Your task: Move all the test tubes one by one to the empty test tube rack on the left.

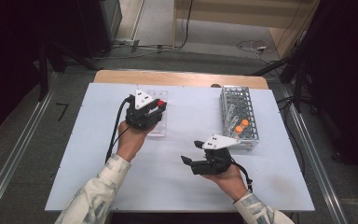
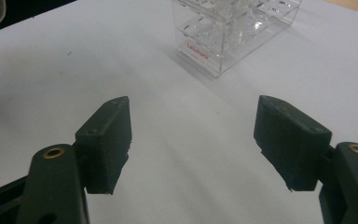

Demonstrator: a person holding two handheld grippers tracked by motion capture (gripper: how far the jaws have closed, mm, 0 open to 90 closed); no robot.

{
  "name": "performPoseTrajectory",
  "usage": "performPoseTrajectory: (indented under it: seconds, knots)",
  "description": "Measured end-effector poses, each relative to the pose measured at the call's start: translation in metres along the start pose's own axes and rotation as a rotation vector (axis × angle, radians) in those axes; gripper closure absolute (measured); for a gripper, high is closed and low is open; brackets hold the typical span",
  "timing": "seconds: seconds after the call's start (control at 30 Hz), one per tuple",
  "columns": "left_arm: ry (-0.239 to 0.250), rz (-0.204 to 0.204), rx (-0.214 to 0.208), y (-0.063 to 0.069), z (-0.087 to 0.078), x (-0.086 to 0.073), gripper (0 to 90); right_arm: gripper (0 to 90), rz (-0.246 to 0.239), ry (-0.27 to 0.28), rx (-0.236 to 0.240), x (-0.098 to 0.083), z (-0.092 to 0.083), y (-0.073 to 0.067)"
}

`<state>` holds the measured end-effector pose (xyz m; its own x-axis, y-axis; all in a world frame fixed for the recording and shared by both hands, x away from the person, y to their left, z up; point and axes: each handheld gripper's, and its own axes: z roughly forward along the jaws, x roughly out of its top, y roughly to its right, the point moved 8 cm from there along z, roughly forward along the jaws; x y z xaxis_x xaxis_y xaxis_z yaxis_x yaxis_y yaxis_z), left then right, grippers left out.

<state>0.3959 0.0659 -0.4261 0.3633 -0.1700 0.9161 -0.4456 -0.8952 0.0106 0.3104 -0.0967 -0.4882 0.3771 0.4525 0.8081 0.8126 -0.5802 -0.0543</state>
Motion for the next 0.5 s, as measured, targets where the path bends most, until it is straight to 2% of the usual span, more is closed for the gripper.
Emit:
performPoseTrajectory:
  seconds: [0.3, 0.5]
  knots:
    - [-0.018, 0.009, 0.016, 0.001, 0.006, -0.014, 69.8, 26.7, -0.004, -0.003, 0.002, -0.001, 0.001, -0.001]
    - [-0.019, 0.003, 0.004, 0.001, 0.007, -0.017, 67.0, 26.8, -0.003, -0.002, 0.003, -0.001, 0.0, 0.0]
